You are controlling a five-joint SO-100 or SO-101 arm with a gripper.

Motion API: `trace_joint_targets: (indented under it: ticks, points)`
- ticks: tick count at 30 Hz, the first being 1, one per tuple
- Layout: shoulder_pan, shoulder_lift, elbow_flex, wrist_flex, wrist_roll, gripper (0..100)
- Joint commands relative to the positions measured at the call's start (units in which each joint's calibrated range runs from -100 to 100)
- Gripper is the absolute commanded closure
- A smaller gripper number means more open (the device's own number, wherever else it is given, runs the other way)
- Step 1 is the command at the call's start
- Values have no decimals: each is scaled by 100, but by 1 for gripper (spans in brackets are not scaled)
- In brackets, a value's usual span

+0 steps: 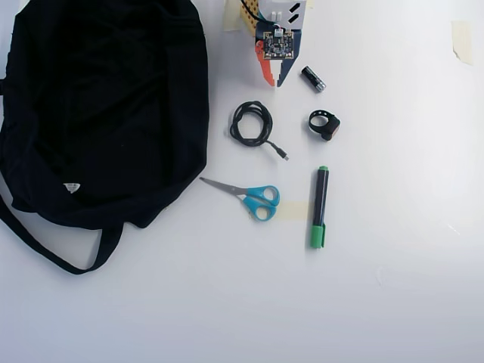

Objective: Put the cable into the black bag

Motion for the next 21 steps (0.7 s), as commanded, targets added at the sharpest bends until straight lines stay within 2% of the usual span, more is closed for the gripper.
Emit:
trace_joint_targets:
  ticks: [1, 16, 21]
  points:
    - [11, 158, 73, -353, 23, 98]
    - [11, 2730, -2074, -3954, -19, 98]
    - [-11, 3477, -2497, -5564, 23, 98]
